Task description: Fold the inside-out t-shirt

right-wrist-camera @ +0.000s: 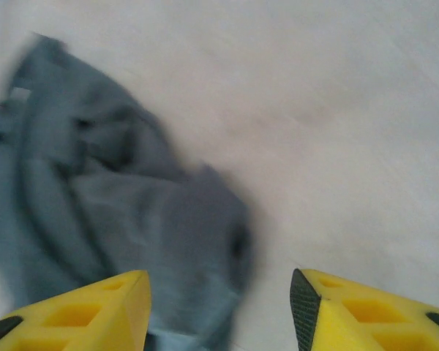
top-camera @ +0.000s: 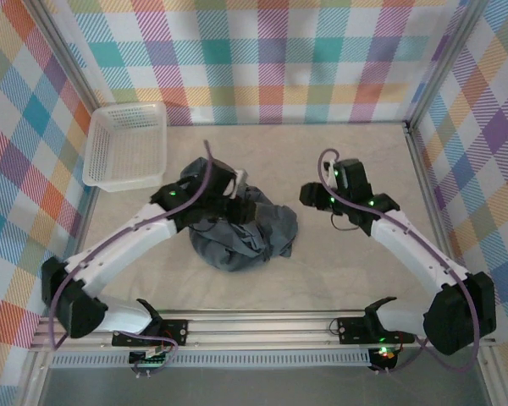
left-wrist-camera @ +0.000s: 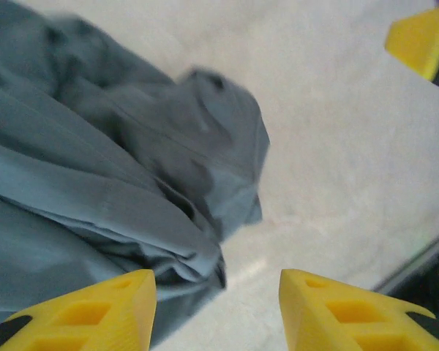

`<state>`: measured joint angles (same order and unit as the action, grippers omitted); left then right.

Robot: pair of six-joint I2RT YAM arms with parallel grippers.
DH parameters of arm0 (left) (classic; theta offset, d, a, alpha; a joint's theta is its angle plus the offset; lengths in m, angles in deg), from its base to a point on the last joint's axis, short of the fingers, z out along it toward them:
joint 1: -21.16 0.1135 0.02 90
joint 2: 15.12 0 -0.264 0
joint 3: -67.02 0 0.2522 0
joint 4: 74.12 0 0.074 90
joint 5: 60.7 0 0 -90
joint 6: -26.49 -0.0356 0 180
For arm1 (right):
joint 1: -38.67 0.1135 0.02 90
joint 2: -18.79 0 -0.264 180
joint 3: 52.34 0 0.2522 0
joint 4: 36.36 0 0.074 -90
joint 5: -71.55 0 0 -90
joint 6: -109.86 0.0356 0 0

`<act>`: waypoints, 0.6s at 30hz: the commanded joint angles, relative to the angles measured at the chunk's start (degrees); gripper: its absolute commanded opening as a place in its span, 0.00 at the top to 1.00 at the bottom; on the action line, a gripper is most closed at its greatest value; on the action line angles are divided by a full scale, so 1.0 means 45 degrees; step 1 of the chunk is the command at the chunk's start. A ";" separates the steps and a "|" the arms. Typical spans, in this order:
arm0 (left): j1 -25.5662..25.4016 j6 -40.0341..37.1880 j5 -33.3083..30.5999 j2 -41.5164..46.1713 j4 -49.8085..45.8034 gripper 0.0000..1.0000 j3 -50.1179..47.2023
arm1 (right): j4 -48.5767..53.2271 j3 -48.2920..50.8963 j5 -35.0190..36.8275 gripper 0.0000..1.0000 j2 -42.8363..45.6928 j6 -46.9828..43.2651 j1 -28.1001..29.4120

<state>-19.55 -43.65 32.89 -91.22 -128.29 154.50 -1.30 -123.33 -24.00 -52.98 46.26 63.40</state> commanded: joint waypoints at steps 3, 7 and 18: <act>0.1907 0.0835 -0.1586 -0.0601 -0.1290 0.51 0.1479 | 0.0312 -0.1641 -0.2880 0.45 -0.2460 -0.1114 0.1122; 0.2103 0.0763 0.0412 -0.3184 -0.2073 0.46 0.2180 | 0.0180 -0.1823 -0.3109 0.44 -0.3533 -0.0574 0.1983; 0.2171 0.1221 0.1585 -0.5746 -0.1198 0.70 0.0919 | 0.1966 -0.2776 -0.0950 0.40 -0.6630 0.0076 0.2471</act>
<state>-10.08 -38.93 39.97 -118.73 -132.72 159.39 2.96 -133.45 -33.85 -80.13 46.54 74.31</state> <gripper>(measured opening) 0.382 0.605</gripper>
